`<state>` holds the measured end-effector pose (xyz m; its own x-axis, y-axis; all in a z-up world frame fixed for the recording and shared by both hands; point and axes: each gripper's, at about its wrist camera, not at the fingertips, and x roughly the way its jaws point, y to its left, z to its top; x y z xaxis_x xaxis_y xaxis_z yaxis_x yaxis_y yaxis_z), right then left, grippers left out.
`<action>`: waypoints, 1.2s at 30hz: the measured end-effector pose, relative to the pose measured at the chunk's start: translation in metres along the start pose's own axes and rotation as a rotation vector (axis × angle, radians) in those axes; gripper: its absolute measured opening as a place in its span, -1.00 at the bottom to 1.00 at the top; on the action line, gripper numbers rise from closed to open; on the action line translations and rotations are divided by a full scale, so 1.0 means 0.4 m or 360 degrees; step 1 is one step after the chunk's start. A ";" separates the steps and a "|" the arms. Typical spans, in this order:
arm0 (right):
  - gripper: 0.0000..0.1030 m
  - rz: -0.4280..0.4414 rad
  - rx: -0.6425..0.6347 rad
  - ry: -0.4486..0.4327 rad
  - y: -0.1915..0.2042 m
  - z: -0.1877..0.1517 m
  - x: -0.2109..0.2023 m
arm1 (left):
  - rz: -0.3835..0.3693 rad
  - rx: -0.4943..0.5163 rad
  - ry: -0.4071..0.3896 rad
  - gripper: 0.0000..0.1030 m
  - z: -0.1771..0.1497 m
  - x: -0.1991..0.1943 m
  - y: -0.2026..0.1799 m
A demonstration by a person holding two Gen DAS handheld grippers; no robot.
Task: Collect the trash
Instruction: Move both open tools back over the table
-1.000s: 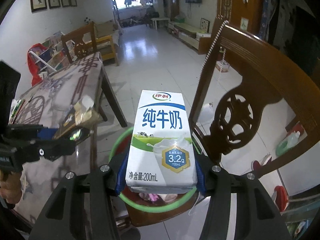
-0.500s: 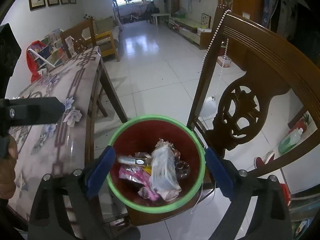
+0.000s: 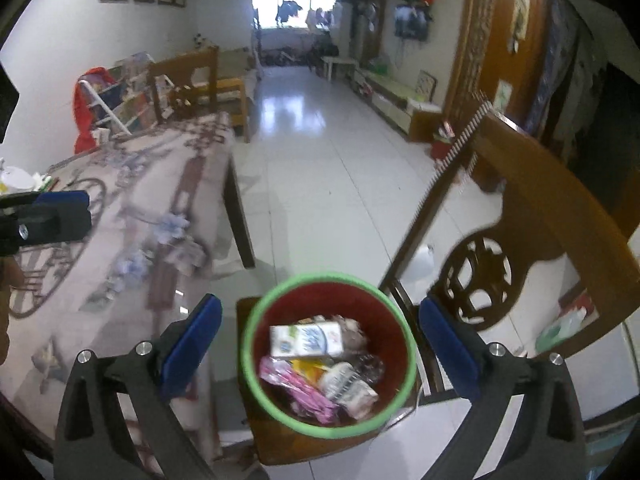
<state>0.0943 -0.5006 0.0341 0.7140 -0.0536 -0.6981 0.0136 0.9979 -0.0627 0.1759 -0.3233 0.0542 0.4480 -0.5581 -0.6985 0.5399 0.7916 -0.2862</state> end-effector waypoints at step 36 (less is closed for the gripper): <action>0.86 0.0186 -0.0100 -0.0379 0.659 -0.115 -0.157 | 0.0870 -0.0225 -0.0540 0.90 -0.508 -0.513 0.415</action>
<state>0.0208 -0.2356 0.0286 0.8528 0.0787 -0.5163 -0.1164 0.9924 -0.0410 0.0287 -0.0269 0.0166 0.8434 -0.0957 -0.5286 0.0825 0.9954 -0.0485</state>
